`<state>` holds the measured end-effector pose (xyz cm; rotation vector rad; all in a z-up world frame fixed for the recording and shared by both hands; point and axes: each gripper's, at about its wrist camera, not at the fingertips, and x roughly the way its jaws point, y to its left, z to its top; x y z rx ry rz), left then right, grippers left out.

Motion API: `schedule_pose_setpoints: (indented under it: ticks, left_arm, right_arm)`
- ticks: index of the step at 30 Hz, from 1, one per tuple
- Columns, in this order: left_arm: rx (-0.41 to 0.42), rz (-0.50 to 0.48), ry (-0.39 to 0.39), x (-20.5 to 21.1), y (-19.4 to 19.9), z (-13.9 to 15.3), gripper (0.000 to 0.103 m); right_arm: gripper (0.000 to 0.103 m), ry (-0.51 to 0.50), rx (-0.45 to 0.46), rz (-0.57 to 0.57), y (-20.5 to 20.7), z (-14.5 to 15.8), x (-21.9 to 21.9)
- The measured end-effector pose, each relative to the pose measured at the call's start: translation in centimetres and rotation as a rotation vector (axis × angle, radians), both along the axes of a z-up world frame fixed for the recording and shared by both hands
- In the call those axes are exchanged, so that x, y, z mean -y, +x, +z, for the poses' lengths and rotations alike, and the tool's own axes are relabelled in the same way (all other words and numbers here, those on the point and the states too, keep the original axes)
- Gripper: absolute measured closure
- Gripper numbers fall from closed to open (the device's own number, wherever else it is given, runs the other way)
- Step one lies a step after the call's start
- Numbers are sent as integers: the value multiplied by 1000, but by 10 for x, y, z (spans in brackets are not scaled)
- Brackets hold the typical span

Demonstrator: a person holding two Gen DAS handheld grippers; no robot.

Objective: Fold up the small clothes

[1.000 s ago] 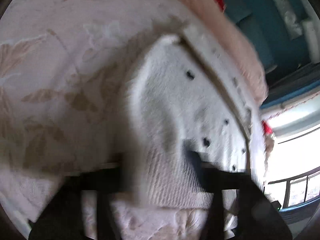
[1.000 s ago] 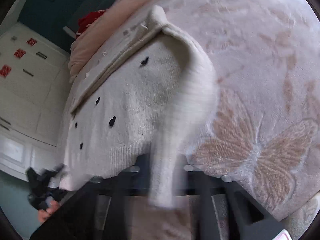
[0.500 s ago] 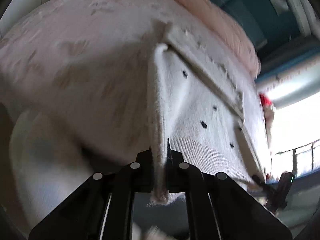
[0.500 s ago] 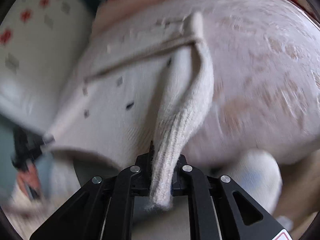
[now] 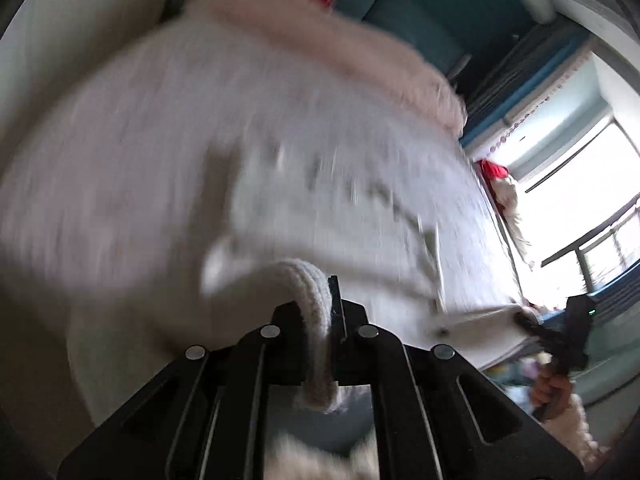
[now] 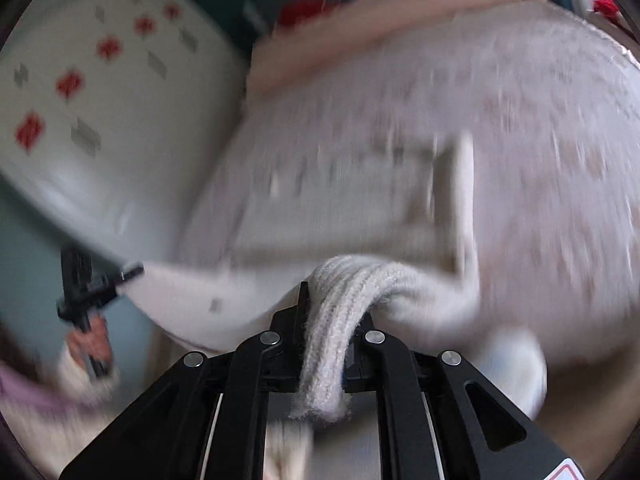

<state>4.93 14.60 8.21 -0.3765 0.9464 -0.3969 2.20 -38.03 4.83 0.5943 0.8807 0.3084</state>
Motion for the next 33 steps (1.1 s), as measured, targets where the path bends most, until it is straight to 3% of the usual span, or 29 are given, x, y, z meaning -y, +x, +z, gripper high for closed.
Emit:
schedule_pose_setpoints:
  ticks: [3,5,7,9,11,13,14,16,18,19,20,21,22,23,27,29,31,33]
  left_arm:
    - [61,65,51,30,87,-13,93]
    - [70,95,109,46,125,-36,87]
    - [25,171,193,58,168,-76,57]
    - [-41,223,213,54,179,-103,56]
    - [-42,213,169,48,176,-112,49]
    - [7,224,176,41,165,-114,24]
    - [27,221,188,40,162,-116,23]
    - [18,177,252,48,170,-128,23]
    - [-45,172,276,54,181,-143,25]
    - [-81,178,269,55,188,-151,38]
    - [-114,179,252,55,195,-161,49]
    - [-157,176,247,56,200,-170,72]
    - [-183,169,252,58,204,-175,90]
    - [-191,165,251,59,205,-174,92]
    - [-99,164,196,53,204,-129,94]
    - [-78,170,213,52,205,-115,94]
    - [-100,194,290,53,212,-126,94]
    - [-192,194,333,54,223,-161,94]
  right_arm:
    - [85,134,-12,-174,75,-48,29]
    - [76,111,-63,-262,105,-79,35]
    - [72,64,-107,-354,124,-99,39]
    - [65,42,-82,-388,126,-99,42]
    - [31,-26,-40,-400,120,-92,40]
    - [27,-137,-4,-362,117,-85,34]
    - [27,-200,-23,-325,122,-88,29]
    - [27,-292,-68,-273,131,-98,17]
    - [27,-357,-111,-235,140,-112,4]
    - [28,-371,-131,-226,146,-121,2]
    - [39,-381,-163,-209,155,-131,-2]
    - [51,-392,-191,-200,160,-138,-6]
    - [86,-404,-209,-198,164,-141,-7]
    - [94,-392,-201,-203,166,-135,-5]
    - [96,-298,-23,-274,151,-80,10]
    - [96,-289,-3,-301,145,-76,18]
    - [96,-371,-124,-295,156,-115,23]
    - [96,-345,-288,-270,165,-171,30]
